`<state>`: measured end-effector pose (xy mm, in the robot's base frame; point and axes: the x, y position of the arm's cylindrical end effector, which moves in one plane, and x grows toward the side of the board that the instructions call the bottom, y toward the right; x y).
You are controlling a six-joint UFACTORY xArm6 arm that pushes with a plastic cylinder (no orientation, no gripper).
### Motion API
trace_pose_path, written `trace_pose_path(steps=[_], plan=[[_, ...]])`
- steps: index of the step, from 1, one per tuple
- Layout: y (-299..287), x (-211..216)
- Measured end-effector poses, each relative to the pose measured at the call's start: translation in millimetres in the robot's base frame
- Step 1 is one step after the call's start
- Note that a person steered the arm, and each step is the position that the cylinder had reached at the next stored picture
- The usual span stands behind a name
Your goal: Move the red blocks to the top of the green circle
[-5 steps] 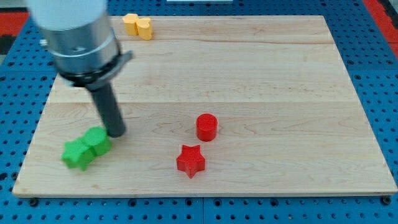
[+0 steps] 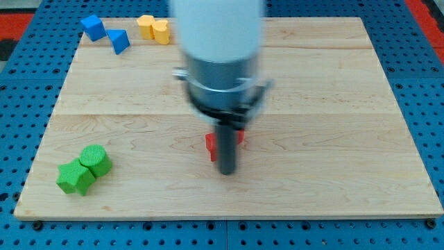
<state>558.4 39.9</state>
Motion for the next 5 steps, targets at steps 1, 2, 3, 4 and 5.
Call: trace_pose_path(steps=[1, 2, 3, 4, 5], plan=[[58.0, -22.5], [-44.8, -46.1], [-143.3, -40.0], [-151.3, -65.4], [-149.2, -85.0]])
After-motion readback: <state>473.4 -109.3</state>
